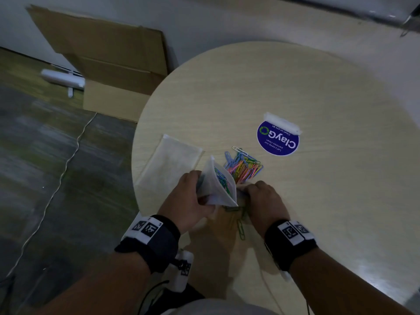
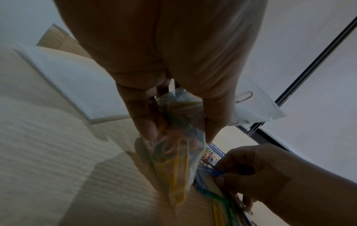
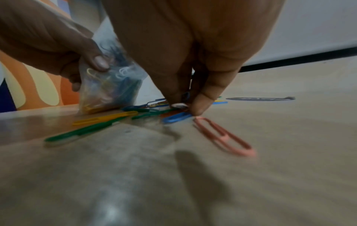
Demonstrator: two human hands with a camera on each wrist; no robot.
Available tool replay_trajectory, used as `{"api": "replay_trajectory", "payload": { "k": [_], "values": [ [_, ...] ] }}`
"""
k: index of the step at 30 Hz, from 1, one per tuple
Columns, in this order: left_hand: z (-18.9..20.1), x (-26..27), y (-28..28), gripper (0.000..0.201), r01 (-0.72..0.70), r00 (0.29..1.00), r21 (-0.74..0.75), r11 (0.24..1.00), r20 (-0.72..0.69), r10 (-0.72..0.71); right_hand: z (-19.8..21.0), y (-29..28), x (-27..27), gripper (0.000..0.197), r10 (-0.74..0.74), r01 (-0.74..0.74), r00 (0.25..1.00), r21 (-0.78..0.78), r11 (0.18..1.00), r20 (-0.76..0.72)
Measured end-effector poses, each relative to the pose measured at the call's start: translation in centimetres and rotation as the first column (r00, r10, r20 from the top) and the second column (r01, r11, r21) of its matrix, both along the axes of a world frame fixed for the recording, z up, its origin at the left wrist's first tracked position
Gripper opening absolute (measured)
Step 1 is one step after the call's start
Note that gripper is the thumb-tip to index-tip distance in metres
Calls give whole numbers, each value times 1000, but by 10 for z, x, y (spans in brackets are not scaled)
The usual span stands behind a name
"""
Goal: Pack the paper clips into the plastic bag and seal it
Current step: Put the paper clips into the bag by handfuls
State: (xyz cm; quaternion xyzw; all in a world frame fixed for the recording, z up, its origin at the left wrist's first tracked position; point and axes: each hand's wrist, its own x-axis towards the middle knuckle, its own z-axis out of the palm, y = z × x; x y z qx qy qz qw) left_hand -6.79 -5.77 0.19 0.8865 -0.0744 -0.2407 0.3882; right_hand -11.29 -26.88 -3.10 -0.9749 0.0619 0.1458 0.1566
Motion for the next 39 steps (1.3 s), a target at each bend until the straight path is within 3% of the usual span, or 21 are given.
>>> {"api": "replay_trajectory", "payload": {
  "k": [3, 7, 11, 15, 18, 22, 28, 34, 36, 39],
  "values": [
    [-1, 1, 0, 69, 8, 1000, 16, 1000, 6, -8, 6, -5, 6, 21, -13, 13, 1000, 10, 1000, 6],
    [-1, 1, -1, 65, 17, 1000, 18, 1000, 3, -17, 23, -17, 9, 18, -153, 153, 988, 61, 986, -20],
    [-1, 1, -2, 69, 4, 1000, 1, 1000, -5, -4, 56, -23, 8, 6, -376, 343, 925, 299, 890, 59],
    [-1, 1, -2, 74, -10, 1000, -15, 1000, -23, 10, 95, -5, 13, 3, -402, 322, 915, 525, 788, 42],
    [0, 2, -2, 71, -8, 1000, -31, 999, -22, 7, 110, 11, 21, 1, -359, 264, 932, 587, 765, 49],
    [-2, 2, -1, 69, 1, 1000, -28, 1000, -9, -1, 111, 22, 28, 6, -319, 242, 947, 572, 784, 37],
    [-3, 2, 0, 76, 13, 1000, -34, 999, -2, -13, 110, 28, 23, 19, -178, 137, 981, 389, 911, 73],
    [-4, 3, 3, 71, 10, 1000, -6, 1000, -5, -10, 104, -4, 35, 12, -334, 251, 937, 461, 851, 106],
    [-4, 2, 6, 72, 9, 1000, -15, 1000, -4, -9, 80, -24, 54, 23, -361, 302, 929, 386, 871, 86],
    [-5, 0, 10, 72, 8, 1000, -23, 1000, 18, -8, 38, -37, 84, 59, -279, 288, 957, 196, 937, -72]
  ]
}}
